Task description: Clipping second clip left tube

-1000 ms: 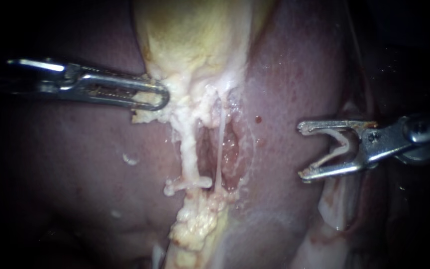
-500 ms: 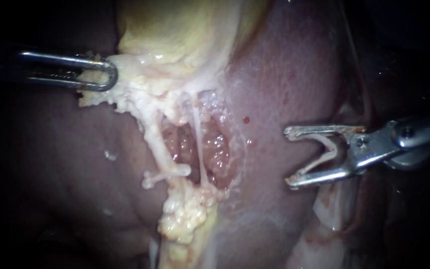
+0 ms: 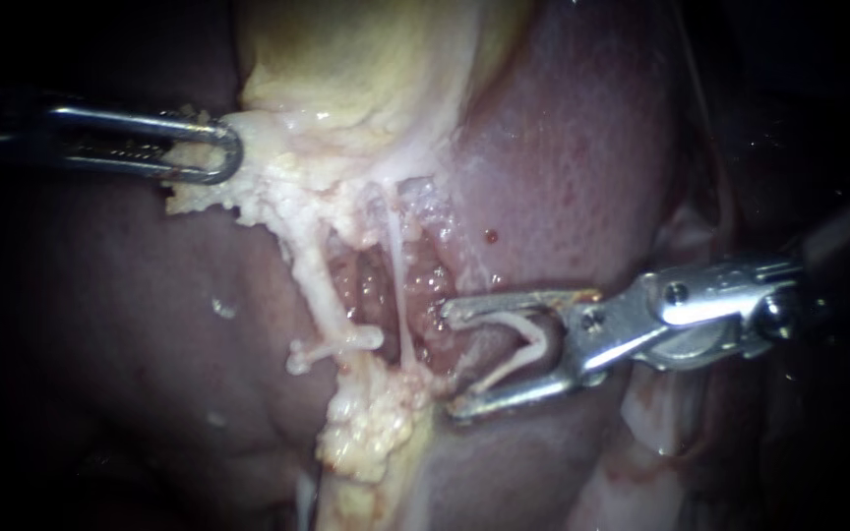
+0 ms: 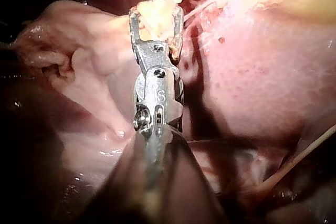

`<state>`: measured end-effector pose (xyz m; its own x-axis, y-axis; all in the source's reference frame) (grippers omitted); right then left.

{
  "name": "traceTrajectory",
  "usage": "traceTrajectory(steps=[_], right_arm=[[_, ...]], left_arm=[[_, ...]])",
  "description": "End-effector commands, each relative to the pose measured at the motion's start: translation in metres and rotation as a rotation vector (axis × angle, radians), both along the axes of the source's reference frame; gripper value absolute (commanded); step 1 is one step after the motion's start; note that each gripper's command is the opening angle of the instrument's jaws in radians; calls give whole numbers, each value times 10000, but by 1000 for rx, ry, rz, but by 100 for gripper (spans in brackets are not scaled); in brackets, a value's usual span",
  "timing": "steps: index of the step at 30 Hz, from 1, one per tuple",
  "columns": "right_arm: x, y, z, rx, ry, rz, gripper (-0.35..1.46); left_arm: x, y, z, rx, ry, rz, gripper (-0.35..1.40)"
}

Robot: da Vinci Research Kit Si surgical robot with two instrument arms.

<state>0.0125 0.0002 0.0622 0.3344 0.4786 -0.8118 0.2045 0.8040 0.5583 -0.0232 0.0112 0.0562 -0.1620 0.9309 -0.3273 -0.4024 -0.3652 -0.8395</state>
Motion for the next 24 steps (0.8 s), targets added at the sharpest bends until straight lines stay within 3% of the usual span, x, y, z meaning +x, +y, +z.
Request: traceTrajectory(steps=[1, 8, 13, 19, 24], right_arm=[[4, 2, 3, 8, 8, 1, 49], [29, 13, 27, 57, 40, -2, 49], [43, 18, 48, 80, 39, 5, 49], [42, 17, 73, 97, 30, 4, 49], [41, 17, 81, 107, 29, -1, 49]], left_arm=[[0, 0, 0, 1, 0, 1, -35], [-3, -3, -1, 2, -2, 3, -35], [-4, -4, 0, 3, -3, 5, -35], [-4, -4, 0, 2, -3, 5, -35], [-5, -4, 0, 2, -3, 5, -35]])
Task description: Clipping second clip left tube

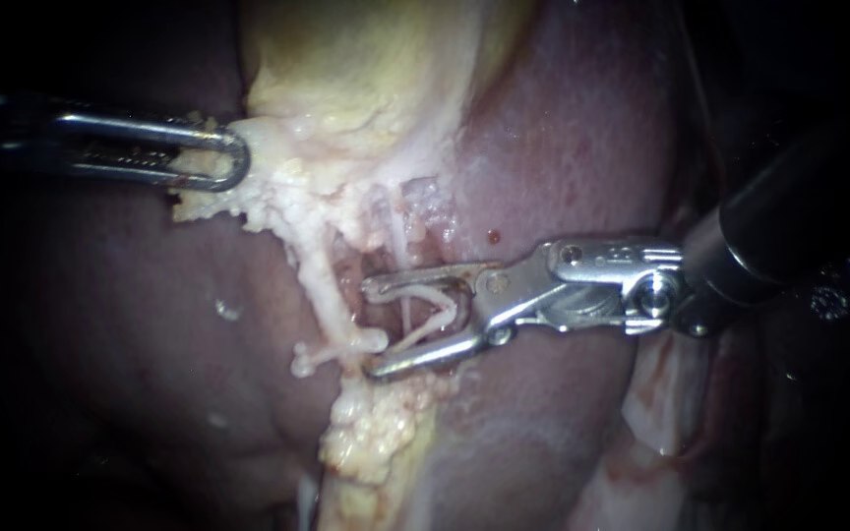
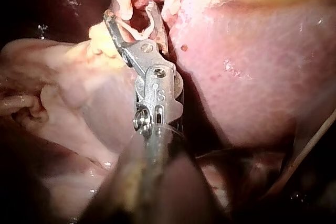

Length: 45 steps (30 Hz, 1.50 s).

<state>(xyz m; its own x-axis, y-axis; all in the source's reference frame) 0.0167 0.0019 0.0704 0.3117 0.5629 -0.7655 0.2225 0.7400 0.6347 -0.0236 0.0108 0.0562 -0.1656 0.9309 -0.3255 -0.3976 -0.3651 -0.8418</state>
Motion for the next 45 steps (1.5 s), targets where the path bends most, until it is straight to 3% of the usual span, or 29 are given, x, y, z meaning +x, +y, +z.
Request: traceTrajectory(steps=[1, 5, 10, 13, 20, 26, 39, 45], right_arm=[[0, 1, 1, 0, 3, -5, 49], [1, 4, 6, 13, 22, -31, 49], [0, 9, 14, 16, 37, -29, 49], [1, 11, 16, 27, 74, -37, 49], [17, 10, 14, 54, 135, -81, 47], [37, 8, 11, 69, 167, -84, 47], [70, 3, 5, 90, 179, -74, 47], [75, -9, -9, 102, 183, -82, 47]], left_arm=[[0, 0, 0, 0, 1, 0, -35], [0, 0, 0, 0, 1, -1, -35], [0, 0, 0, 0, 1, -1, -35], [-1, 0, 0, 0, 1, -1, -35], [-1, 0, 0, 0, 1, -1, -35], [-1, 0, 0, 0, 1, -1, -35], [-2, 0, 0, 0, 1, -1, -35], [-2, 0, 0, 0, 1, -1, -35]])
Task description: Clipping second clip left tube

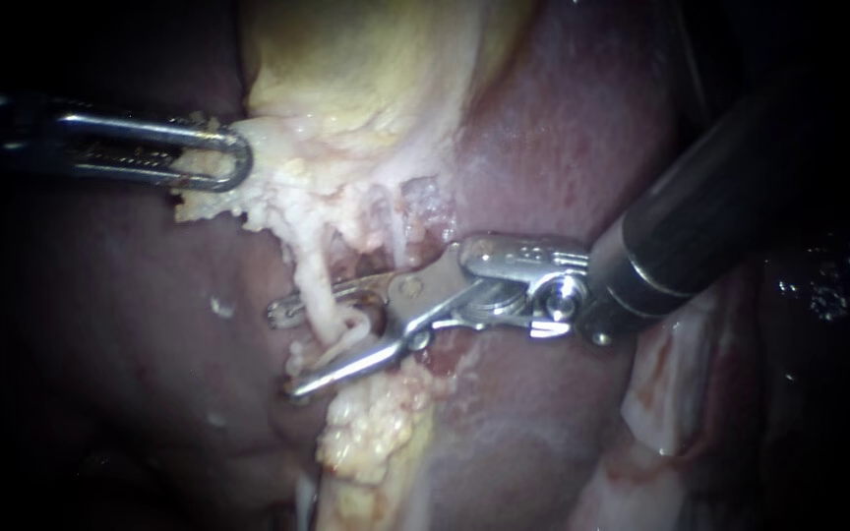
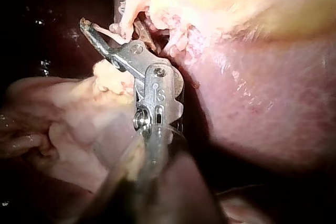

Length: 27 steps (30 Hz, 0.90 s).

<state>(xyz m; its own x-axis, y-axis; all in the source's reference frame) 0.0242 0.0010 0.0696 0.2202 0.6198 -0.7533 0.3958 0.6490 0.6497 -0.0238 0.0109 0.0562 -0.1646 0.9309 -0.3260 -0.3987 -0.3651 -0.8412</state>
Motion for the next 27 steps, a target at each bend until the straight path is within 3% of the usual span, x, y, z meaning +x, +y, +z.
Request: traceTrajectory(steps=[1, 11, 18, 21, 27], right_arm=[[0, -3, -6, -1, 3, -5, 47], [-17, -28, -34, 5, 17, -33, 43], [-31, -33, -41, 11, 20, -43, 34], [-30, -33, -42, 11, 20, -43, 25], [-28, -37, -46, 81, -13, -46, -9]], left_arm=[[0, 0, 0, 0, 0, 0, -35], [0, 0, 0, 0, 0, 0, -35], [0, 0, 0, 0, 0, 0, -35], [0, 0, 0, 0, 0, 0, -35], [1, 0, 1, 0, 0, 1, -35]])
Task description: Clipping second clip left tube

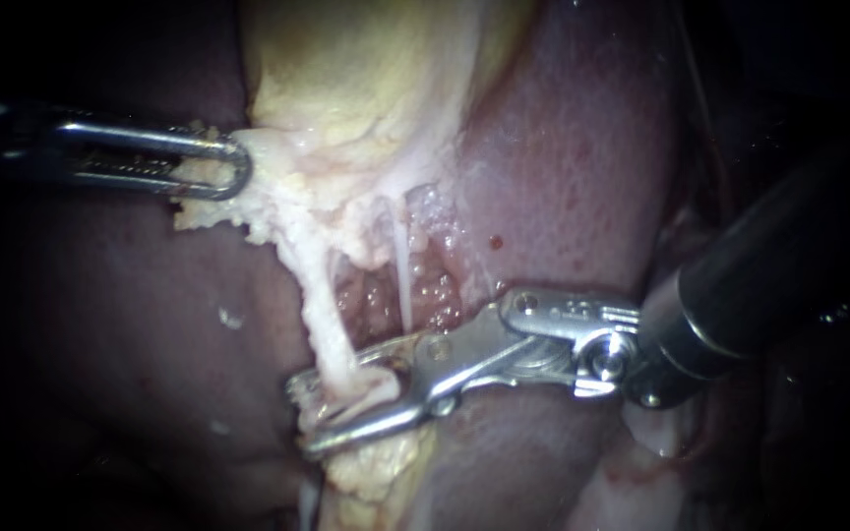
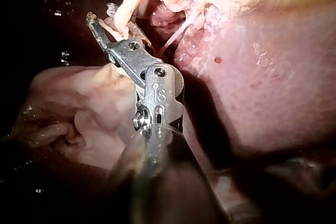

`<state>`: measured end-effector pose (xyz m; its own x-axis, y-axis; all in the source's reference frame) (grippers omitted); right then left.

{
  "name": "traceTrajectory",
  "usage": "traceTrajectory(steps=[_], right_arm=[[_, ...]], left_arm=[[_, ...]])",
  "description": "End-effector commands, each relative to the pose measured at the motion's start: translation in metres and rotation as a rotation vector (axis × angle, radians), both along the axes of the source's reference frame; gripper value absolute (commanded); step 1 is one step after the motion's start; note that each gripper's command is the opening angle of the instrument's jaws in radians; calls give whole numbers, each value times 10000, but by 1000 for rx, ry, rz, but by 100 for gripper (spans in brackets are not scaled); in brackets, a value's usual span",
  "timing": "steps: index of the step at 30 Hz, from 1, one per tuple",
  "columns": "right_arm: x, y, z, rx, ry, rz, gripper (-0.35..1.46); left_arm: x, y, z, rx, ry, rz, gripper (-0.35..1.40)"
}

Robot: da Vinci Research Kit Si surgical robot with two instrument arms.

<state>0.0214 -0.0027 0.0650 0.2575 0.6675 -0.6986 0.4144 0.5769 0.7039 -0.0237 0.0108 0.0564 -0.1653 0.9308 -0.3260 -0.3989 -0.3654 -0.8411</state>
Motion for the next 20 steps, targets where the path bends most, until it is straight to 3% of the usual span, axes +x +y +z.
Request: traceTrajectory(steps=[1, 6, 12, 20], right_arm=[[0, 0, 0, 11, -5, -4, -12], [0, -1, 0, 43, -20, -9, -35], [0, -2, 0, 63, -76, -21, -35], [1, -3, 2, 62, -76, -21, -35]], left_arm=[[0, 0, 0, 0, 0, 0, -35], [0, 0, 0, 0, -1, 0, -35], [0, 1, 0, 0, 0, 0, -35], [0, 1, 1, 0, -1, 0, -35]])
